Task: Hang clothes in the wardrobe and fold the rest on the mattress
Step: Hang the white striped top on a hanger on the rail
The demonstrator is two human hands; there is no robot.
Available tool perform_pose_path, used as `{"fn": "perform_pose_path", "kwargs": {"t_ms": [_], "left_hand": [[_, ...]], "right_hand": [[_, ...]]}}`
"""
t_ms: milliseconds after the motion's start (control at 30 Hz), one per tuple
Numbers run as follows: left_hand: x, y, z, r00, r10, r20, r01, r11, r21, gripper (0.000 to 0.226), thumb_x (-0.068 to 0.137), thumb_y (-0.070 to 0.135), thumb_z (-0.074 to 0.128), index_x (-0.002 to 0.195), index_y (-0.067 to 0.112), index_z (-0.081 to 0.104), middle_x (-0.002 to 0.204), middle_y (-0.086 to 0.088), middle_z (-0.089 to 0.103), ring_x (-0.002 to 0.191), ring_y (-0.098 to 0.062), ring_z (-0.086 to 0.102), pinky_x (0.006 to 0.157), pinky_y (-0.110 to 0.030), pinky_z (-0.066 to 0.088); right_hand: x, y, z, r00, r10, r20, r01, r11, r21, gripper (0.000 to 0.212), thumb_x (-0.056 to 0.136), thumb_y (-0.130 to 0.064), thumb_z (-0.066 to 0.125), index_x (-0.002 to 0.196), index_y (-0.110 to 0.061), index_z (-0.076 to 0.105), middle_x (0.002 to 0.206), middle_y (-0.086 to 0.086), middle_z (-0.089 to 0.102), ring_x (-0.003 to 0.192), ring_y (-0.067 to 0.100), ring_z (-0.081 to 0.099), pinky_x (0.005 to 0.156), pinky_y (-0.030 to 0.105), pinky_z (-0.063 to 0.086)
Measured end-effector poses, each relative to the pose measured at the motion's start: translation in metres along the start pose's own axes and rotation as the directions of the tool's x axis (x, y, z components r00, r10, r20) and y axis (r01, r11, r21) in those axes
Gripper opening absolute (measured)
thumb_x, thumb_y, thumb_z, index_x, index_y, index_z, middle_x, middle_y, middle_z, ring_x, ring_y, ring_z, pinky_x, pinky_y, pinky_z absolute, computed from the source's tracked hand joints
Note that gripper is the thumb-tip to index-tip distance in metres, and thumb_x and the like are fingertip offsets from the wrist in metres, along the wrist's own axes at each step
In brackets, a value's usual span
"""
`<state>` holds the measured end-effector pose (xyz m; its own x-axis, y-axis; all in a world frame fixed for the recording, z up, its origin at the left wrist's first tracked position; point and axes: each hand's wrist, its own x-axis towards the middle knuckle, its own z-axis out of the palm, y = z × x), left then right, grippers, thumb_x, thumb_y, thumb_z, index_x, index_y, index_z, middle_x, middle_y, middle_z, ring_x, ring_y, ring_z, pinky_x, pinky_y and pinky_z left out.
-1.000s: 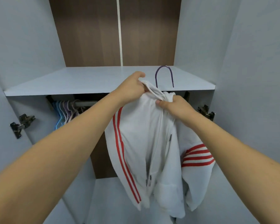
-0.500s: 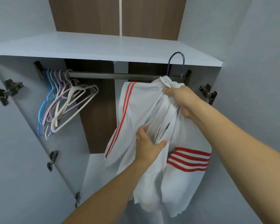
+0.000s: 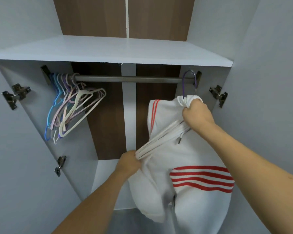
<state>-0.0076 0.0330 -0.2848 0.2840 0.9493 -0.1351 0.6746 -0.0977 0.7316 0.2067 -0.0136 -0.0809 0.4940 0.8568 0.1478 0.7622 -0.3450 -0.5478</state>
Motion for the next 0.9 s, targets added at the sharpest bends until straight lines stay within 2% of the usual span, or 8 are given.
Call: {"fn": "perform_pose_path", "kwargs": {"t_ms": [133, 267, 333, 467, 567, 700, 800, 900], "left_hand": [[0.008, -0.007, -0.039, 0.972, -0.017, -0.234, 0.014, 1.000, -0.016, 0.014, 0.095, 0.013, 0.052, 0.094, 0.013, 0.067, 0.092, -0.005, 0.068, 0.092, -0.029, 0.066, 0.067, -0.026, 0.041], [0.013, 0.049, -0.079, 0.945, 0.248, -0.213, -0.252, 0.968, 0.009, 0.008, 0.099, 0.023, 0.052, 0.096, 0.021, 0.059, 0.091, 0.005, 0.064, 0.085, -0.017, 0.063, 0.065, -0.020, 0.043], [0.013, 0.080, -0.095, 0.916, 0.364, -0.166, -0.339, 0.927, 0.163, 0.018, 0.099, 0.032, 0.049, 0.102, 0.020, 0.061, 0.095, 0.001, 0.067, 0.085, -0.020, 0.063, 0.072, -0.030, 0.051], [0.014, 0.129, -0.122, 0.903, 0.416, -0.109, -0.343, 0.849, 0.403, 0.022, 0.095, 0.038, 0.047, 0.103, 0.025, 0.062, 0.095, 0.000, 0.067, 0.086, -0.022, 0.061, 0.077, -0.038, 0.052], [0.018, 0.141, -0.133, 0.910, 0.400, -0.109, -0.319, 0.844, 0.431, 0.018, 0.097, 0.035, 0.049, 0.100, 0.025, 0.064, 0.094, 0.001, 0.067, 0.084, -0.020, 0.061, 0.074, -0.035, 0.051], [0.021, 0.142, -0.135, 0.897, 0.429, -0.110, -0.362, 0.853, 0.376, 0.014, 0.096, 0.033, 0.051, 0.093, 0.029, 0.064, 0.092, 0.004, 0.068, 0.084, -0.017, 0.061, 0.071, -0.032, 0.047], [0.020, 0.147, -0.134, 0.875, 0.471, -0.117, -0.409, 0.845, 0.344, 0.017, 0.095, 0.032, 0.054, 0.080, 0.036, 0.059, 0.084, 0.008, 0.067, 0.082, -0.016, 0.063, 0.066, -0.030, 0.044], [0.020, 0.159, -0.135, 0.850, 0.511, -0.126, -0.440, 0.821, 0.365, 0.016, 0.093, 0.036, 0.052, 0.094, 0.032, 0.067, 0.092, 0.008, 0.070, 0.087, -0.016, 0.063, 0.074, -0.035, 0.051]], "right_hand": [[0.002, 0.002, 0.002, 0.976, 0.092, 0.196, -0.023, 0.944, -0.328, 0.024, 0.096, -0.015, 0.047, 0.118, -0.012, 0.057, 0.114, 0.012, 0.059, 0.109, 0.036, 0.058, 0.084, 0.037, 0.045], [-0.004, 0.012, 0.005, 0.985, 0.037, 0.169, 0.063, 0.834, -0.549, 0.019, 0.090, -0.013, 0.050, 0.104, -0.010, 0.062, 0.106, 0.012, 0.064, 0.099, 0.034, 0.062, 0.078, 0.035, 0.050], [-0.007, 0.015, 0.007, 0.987, 0.026, 0.157, 0.067, 0.828, -0.557, 0.014, 0.089, -0.015, 0.054, 0.099, -0.009, 0.061, 0.101, 0.011, 0.062, 0.097, 0.034, 0.063, 0.077, 0.035, 0.050], [-0.003, 0.023, 0.005, 0.997, 0.037, 0.075, -0.008, 0.936, -0.351, 0.024, 0.088, -0.014, 0.058, 0.076, -0.011, 0.036, 0.092, 0.009, 0.057, 0.090, 0.034, 0.058, 0.072, 0.032, 0.041], [-0.004, 0.033, 0.003, 0.998, -0.019, -0.065, 0.007, 0.983, -0.183, 0.031, 0.087, -0.018, 0.063, 0.090, -0.008, 0.034, 0.082, 0.006, 0.047, 0.076, 0.030, 0.047, 0.066, 0.033, 0.039], [-0.001, 0.040, -0.003, 0.978, 0.029, -0.206, 0.001, 0.990, 0.144, 0.041, 0.088, -0.019, 0.066, 0.108, -0.011, 0.031, 0.090, 0.008, 0.049, 0.077, 0.030, 0.050, 0.065, 0.035, 0.041], [0.000, 0.043, -0.009, 0.941, 0.004, -0.338, 0.134, 0.913, 0.386, 0.050, 0.087, -0.015, 0.068, 0.110, -0.023, 0.025, 0.101, 0.004, 0.050, 0.085, 0.028, 0.054, 0.070, 0.034, 0.039], [0.000, 0.041, -0.013, 0.916, -0.216, -0.339, 0.325, 0.894, 0.310, 0.061, 0.091, -0.004, 0.054, 0.129, -0.043, 0.025, 0.123, 0.001, 0.047, 0.091, 0.019, 0.048, 0.079, 0.034, 0.038]]}}
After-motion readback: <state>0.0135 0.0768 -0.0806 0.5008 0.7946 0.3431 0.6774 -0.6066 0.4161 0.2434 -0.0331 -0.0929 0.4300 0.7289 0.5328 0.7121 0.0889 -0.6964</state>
